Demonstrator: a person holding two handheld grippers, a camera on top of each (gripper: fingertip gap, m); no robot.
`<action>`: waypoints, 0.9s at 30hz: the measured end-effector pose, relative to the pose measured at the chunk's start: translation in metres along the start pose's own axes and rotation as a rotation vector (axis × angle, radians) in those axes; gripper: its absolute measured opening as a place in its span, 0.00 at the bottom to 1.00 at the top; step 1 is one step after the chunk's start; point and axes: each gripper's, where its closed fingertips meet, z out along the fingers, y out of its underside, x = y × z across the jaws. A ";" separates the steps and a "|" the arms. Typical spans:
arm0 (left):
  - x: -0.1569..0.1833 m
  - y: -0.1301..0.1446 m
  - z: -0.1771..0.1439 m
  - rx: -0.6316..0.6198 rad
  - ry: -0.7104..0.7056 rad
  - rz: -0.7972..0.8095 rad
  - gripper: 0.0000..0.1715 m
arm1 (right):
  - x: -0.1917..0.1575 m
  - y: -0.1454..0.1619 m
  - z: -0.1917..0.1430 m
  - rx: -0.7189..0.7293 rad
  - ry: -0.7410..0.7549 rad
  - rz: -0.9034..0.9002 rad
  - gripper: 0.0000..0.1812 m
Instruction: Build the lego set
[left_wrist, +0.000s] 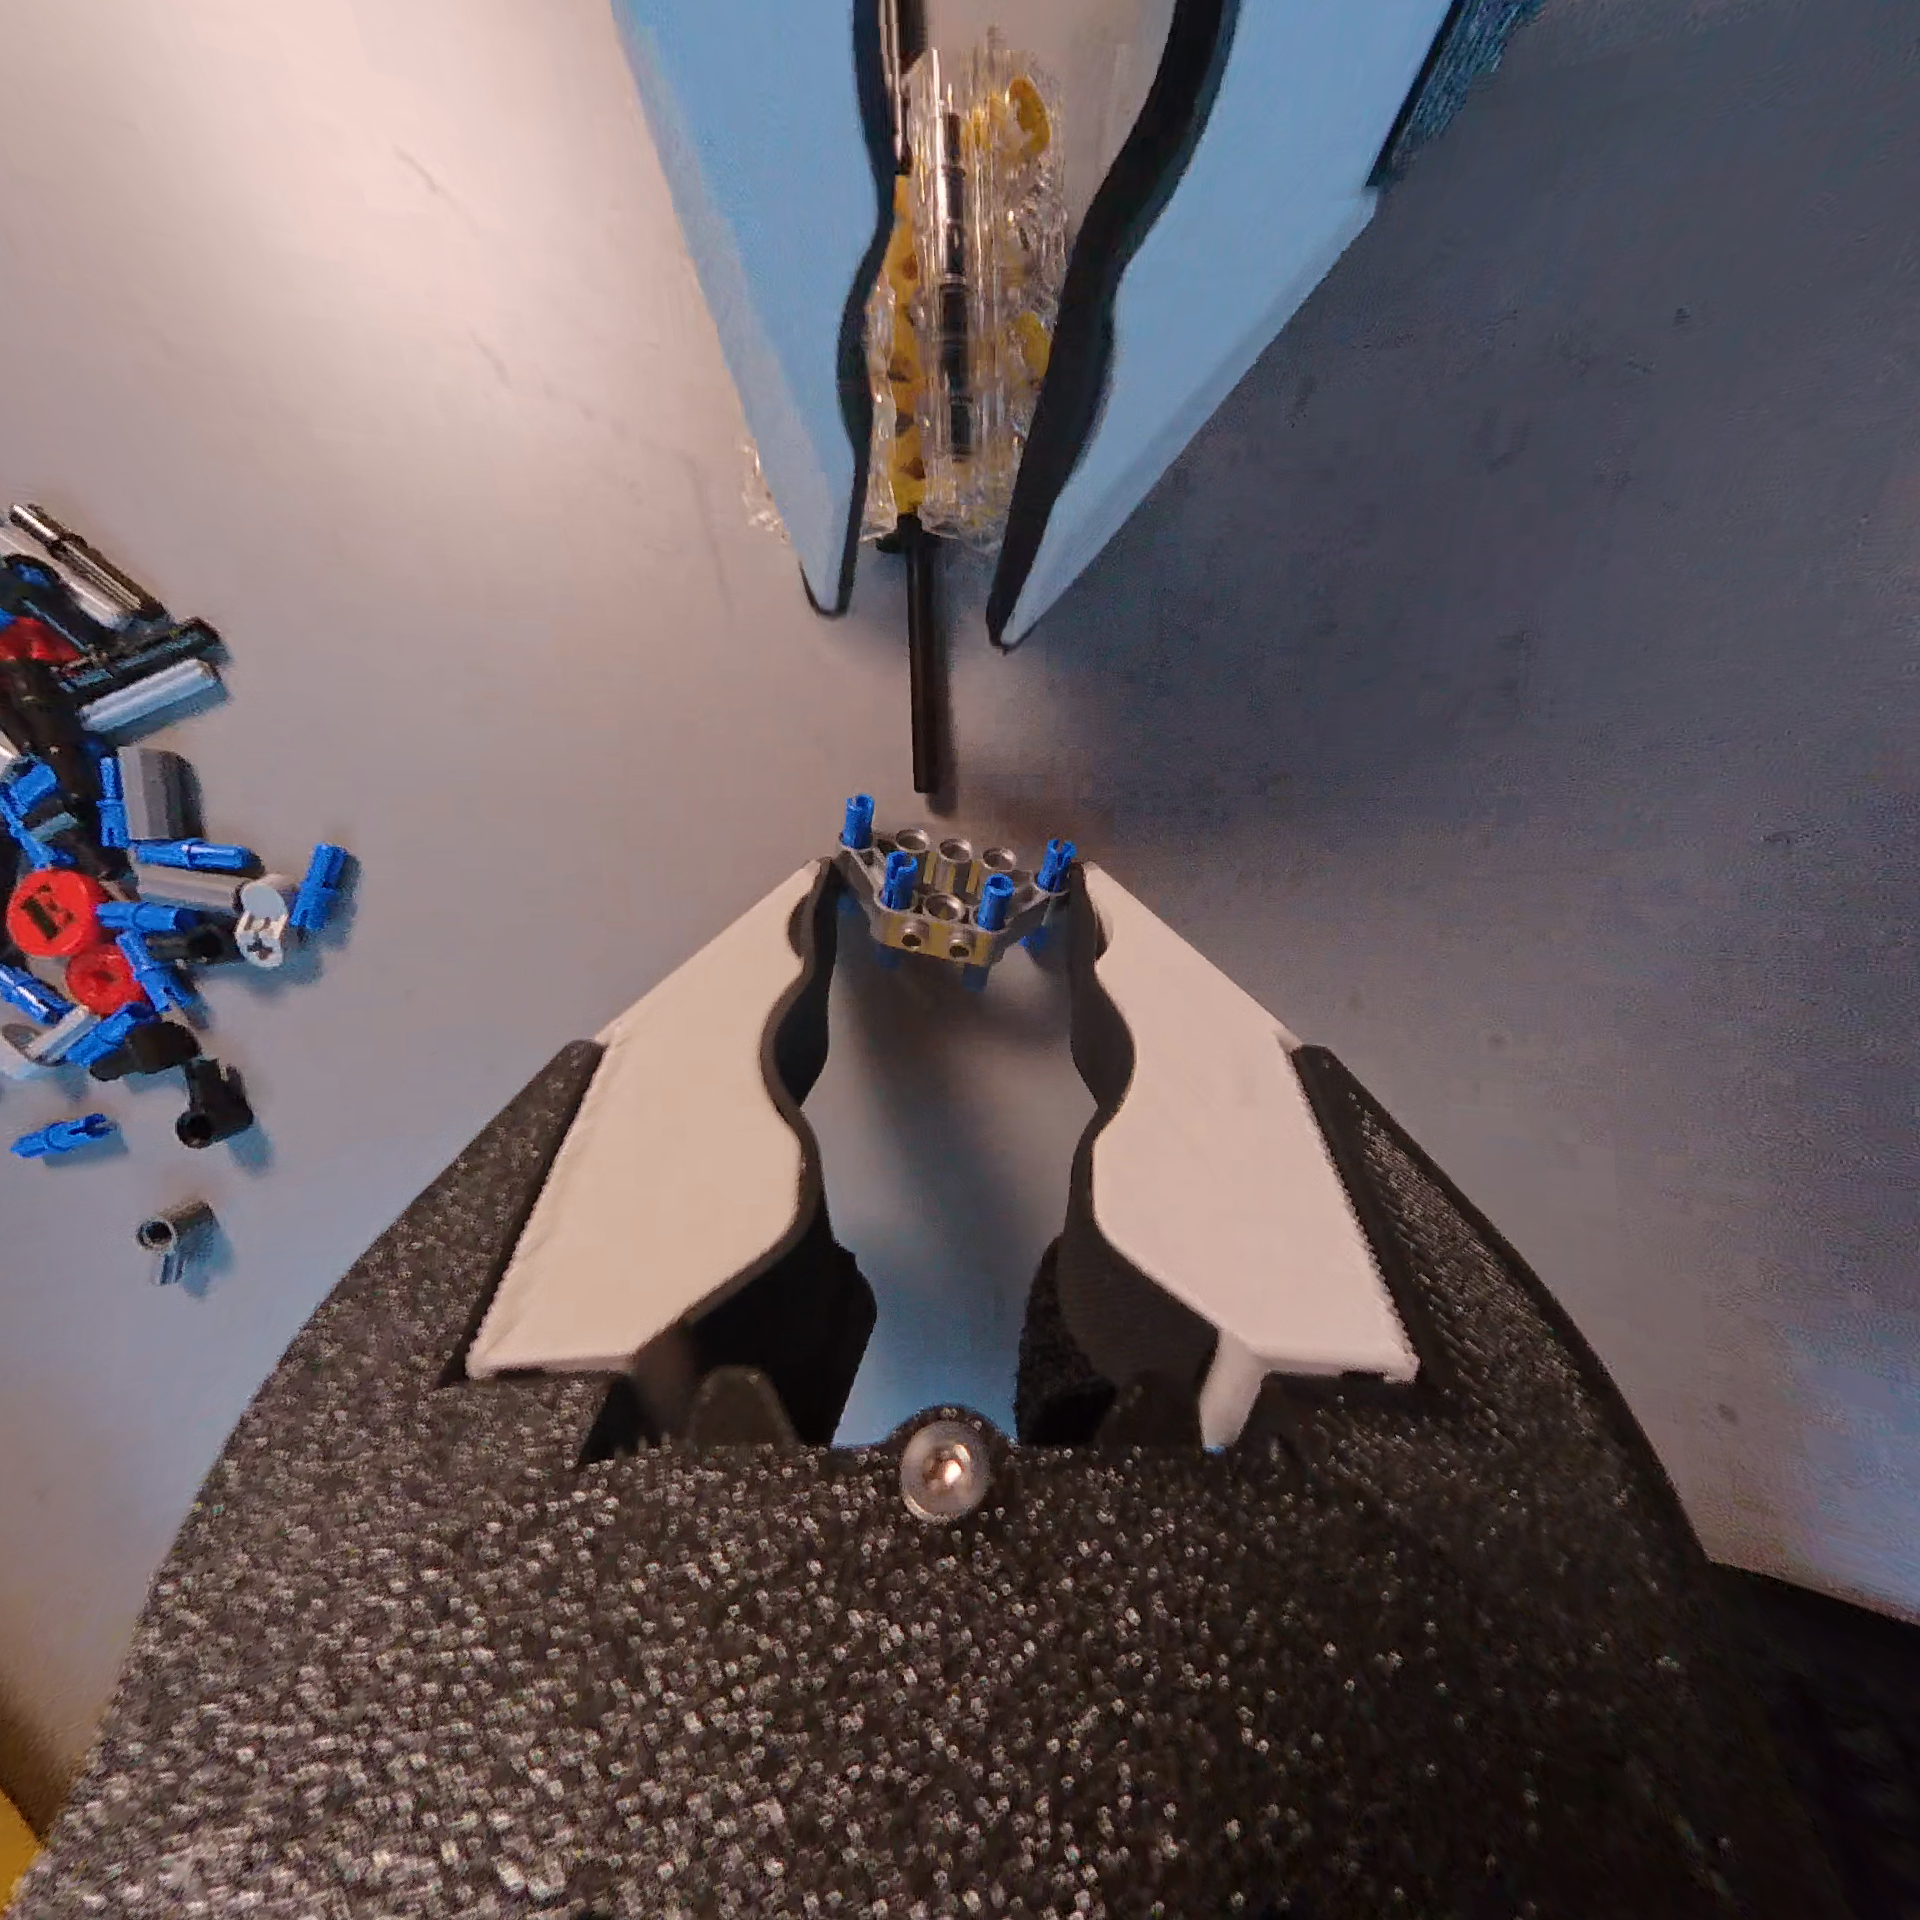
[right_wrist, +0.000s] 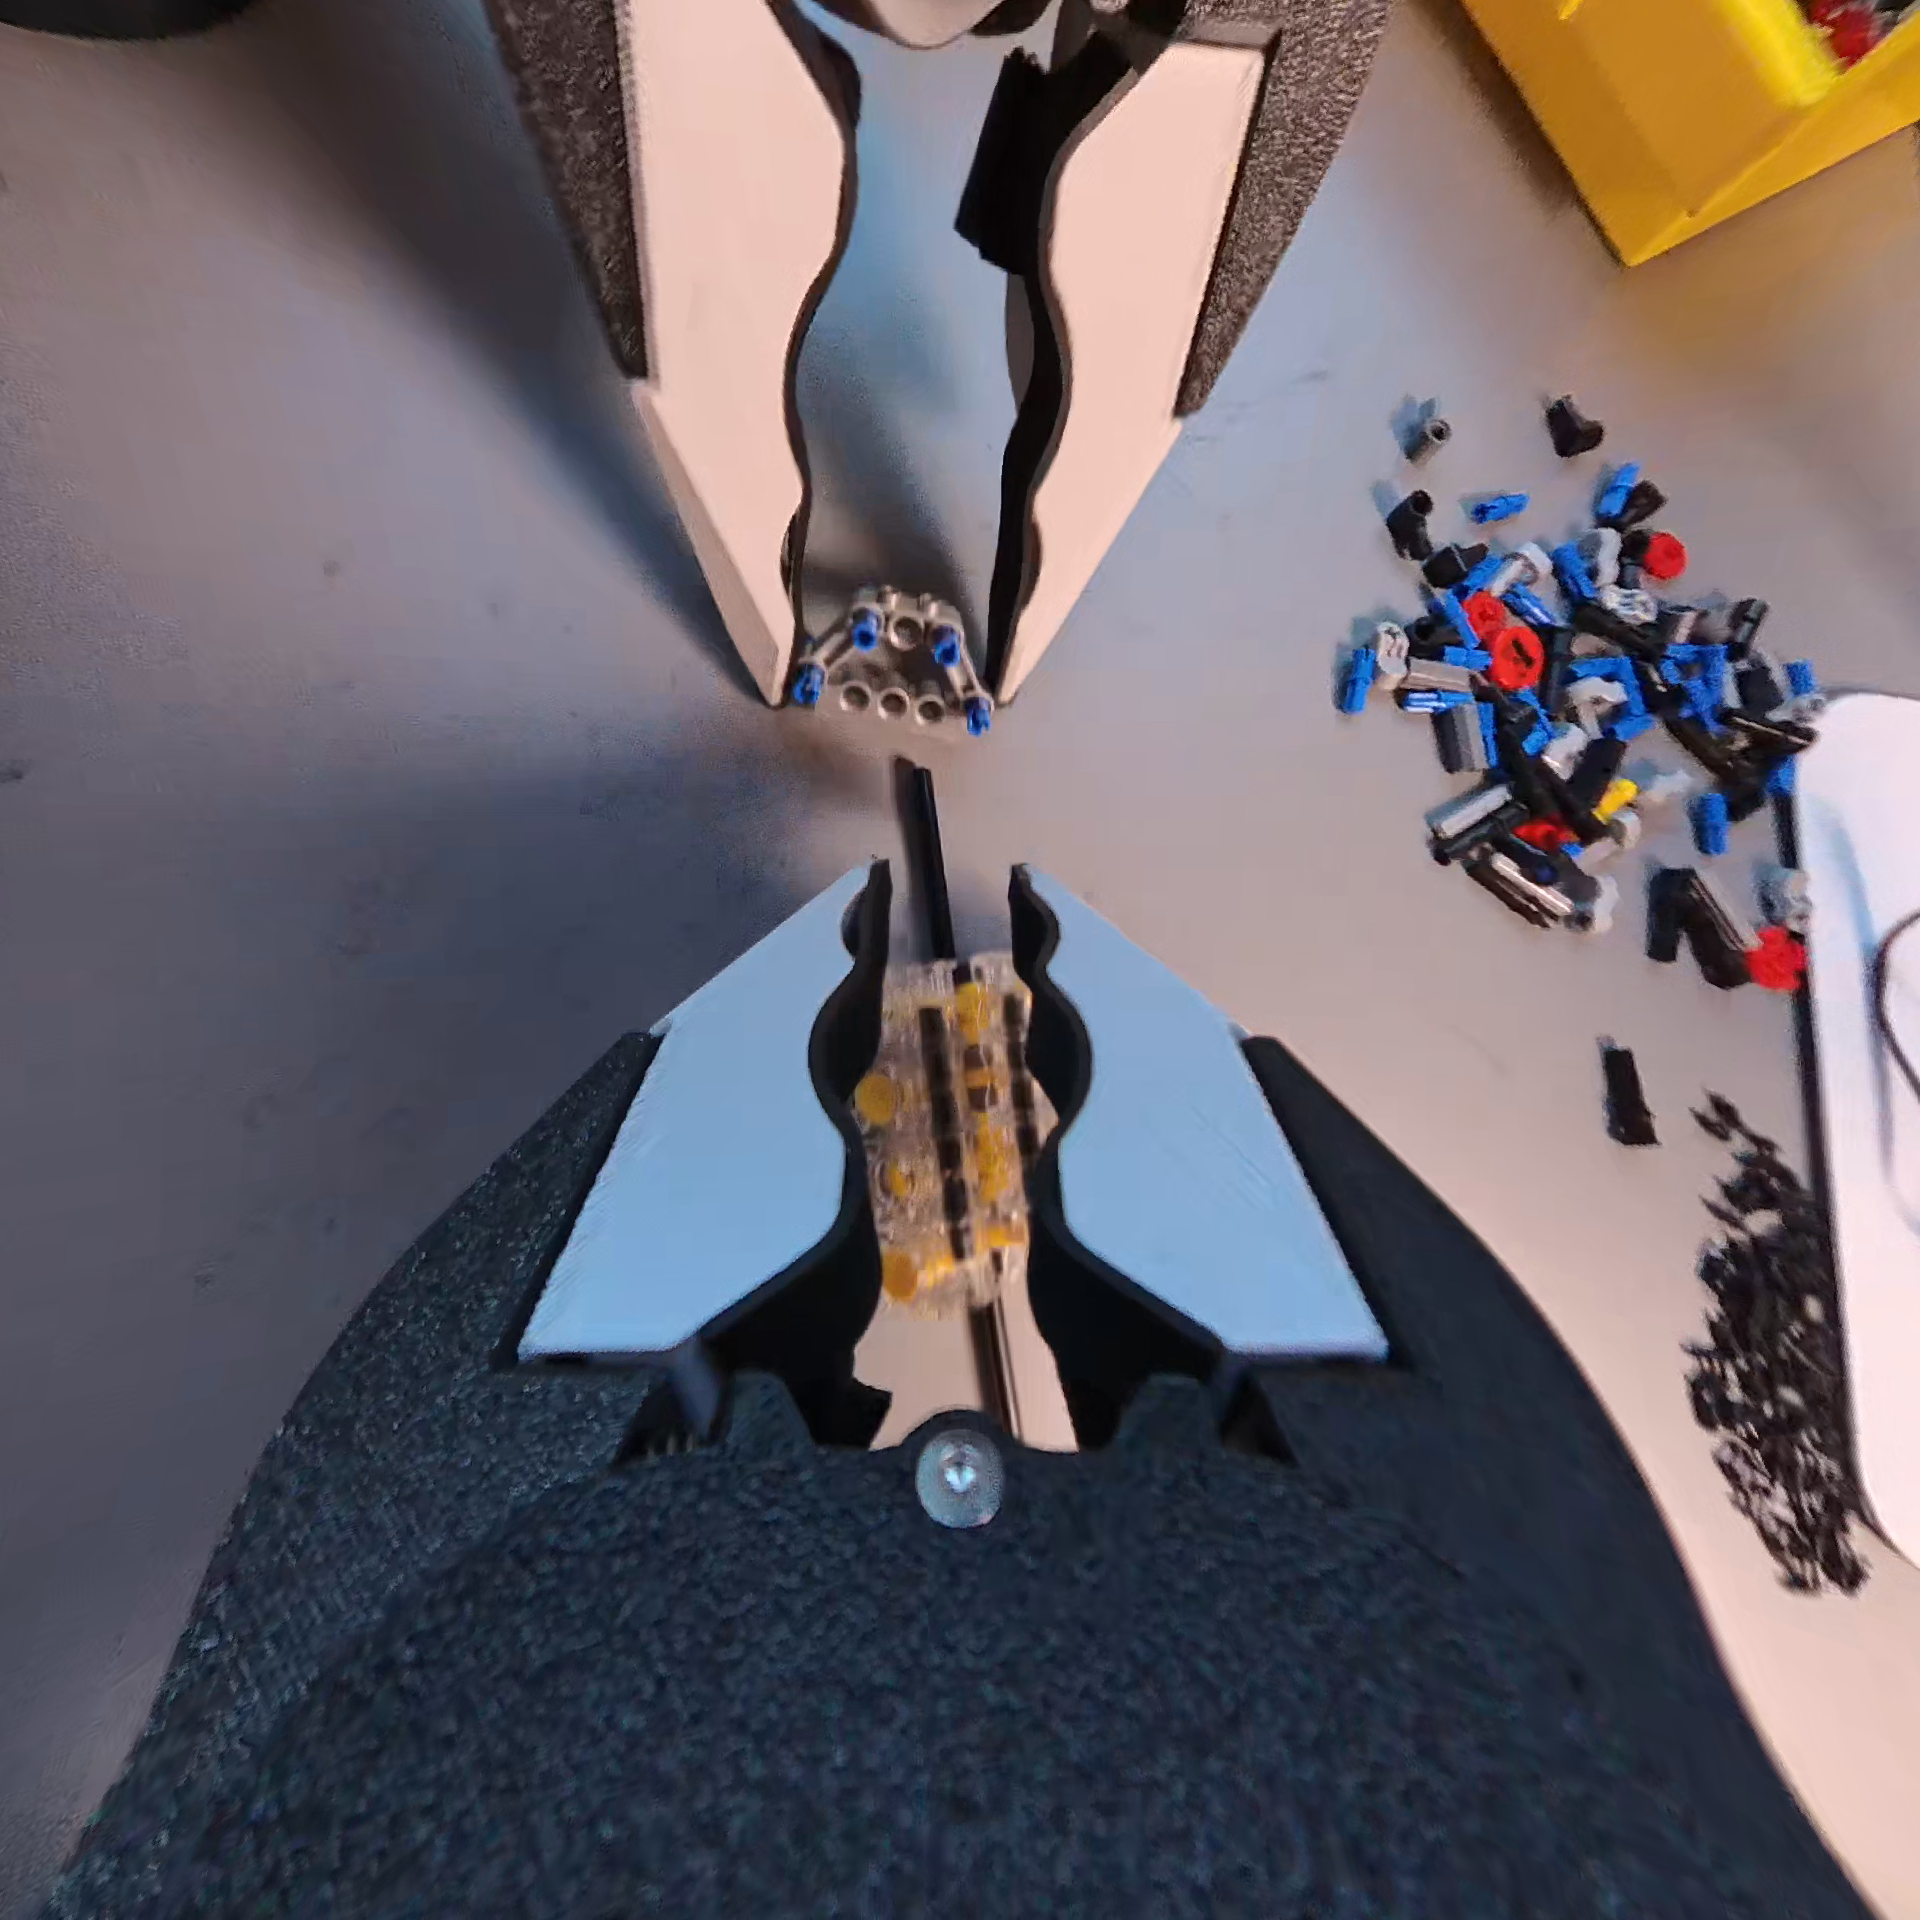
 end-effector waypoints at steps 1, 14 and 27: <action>0.000 -0.002 0.001 0.010 -0.005 -0.001 0.25 | 0.000 -0.002 0.005 -0.004 -0.028 -0.003 0.11; 0.004 -0.008 0.005 0.081 -0.022 0.003 0.25 | 0.005 -0.018 0.012 0.057 0.005 -0.026 0.04; 0.002 -0.009 0.002 0.111 -0.056 0.019 0.22 | 0.002 -0.015 0.025 -0.023 -0.019 -0.126 0.00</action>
